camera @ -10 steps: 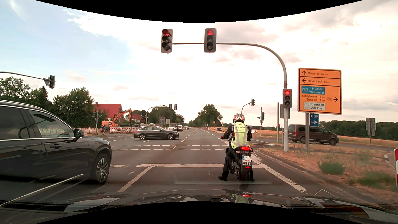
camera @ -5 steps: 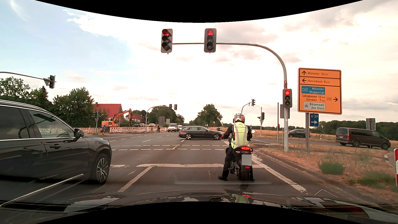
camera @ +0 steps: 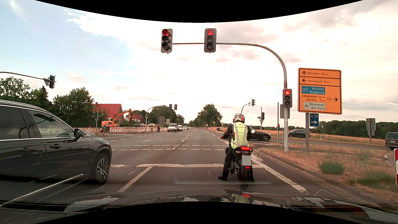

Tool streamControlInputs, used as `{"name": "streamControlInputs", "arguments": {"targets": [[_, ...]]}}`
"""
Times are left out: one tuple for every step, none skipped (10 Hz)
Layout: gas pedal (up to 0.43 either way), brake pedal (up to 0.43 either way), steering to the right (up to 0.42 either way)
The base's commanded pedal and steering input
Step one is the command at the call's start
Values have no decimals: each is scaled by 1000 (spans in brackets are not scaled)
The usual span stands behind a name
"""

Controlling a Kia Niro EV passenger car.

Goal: Follow the waypoints while adhering to traffic rules and regulations

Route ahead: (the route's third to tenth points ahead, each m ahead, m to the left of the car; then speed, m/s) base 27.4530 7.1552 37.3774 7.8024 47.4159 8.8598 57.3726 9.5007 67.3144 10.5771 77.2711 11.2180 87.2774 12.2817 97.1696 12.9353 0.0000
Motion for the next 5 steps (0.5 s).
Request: {"name": "streamControlInputs", "arguments": {"targets": [[0, 0, 4], [0, 0, 5], [0, 0, 4], [0, 0, 5], [0, 0, 4]]}}
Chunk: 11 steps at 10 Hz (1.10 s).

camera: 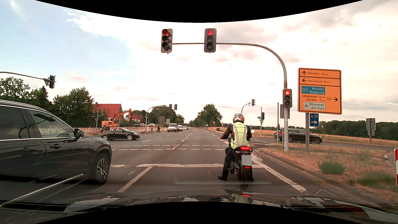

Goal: Follow the waypoints while adhering to traffic rules and regulations

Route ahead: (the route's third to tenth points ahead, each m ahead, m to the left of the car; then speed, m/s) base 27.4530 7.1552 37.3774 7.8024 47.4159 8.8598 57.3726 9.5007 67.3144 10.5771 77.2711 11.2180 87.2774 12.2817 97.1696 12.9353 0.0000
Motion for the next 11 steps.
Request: {"name": "streamControlInputs", "arguments": {"targets": [[0, 0, 5], [0, 0, 4], [0, 0, 5], [0, 0, 4], [0, 0, 4], [0, 0, 4], [0, 0, 4], [0, 0, 4], [0, 0, 5], [0, 0, 5], [0, 0, 4]]}}
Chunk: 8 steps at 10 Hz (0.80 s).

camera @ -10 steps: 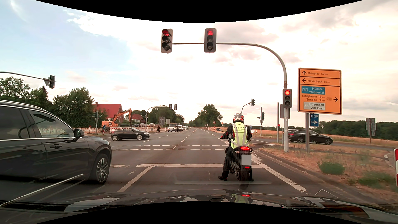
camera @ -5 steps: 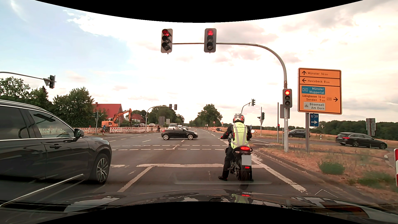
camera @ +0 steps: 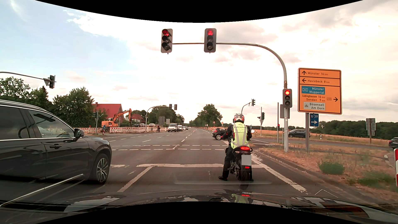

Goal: Follow the waypoints while adhering to traffic rules and regulations

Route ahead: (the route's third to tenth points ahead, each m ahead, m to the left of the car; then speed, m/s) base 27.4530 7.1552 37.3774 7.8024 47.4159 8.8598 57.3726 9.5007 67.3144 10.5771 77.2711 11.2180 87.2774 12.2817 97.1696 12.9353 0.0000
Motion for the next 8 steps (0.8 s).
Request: {"name": "streamControlInputs", "arguments": {"targets": [[0, 0, 4], [0, 0, 5], [0, 0, 4], [0, 0, 4], [0, 0, 4], [0, 0, 5], [0, 0, 5], [0, 0, 4]]}}
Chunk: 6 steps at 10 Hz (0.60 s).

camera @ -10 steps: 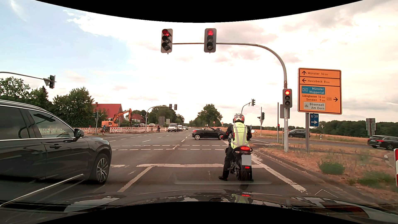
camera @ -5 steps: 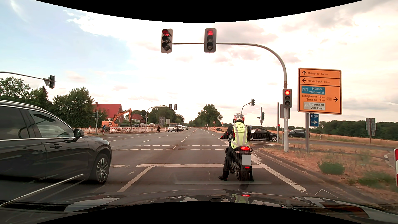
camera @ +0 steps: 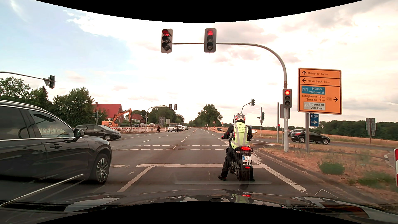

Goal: Follow the waypoints while adhering to traffic rules and regulations

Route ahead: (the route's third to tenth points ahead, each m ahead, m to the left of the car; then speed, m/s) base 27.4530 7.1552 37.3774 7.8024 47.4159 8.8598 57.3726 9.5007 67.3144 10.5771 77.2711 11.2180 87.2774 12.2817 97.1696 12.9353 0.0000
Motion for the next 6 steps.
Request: {"name": "streamControlInputs", "arguments": {"targets": [[0, 0, 4], [0, 0, 5], [0, 0, 4], [0, 0, 5], [0, 0, 4], [0, 0, 4]]}}
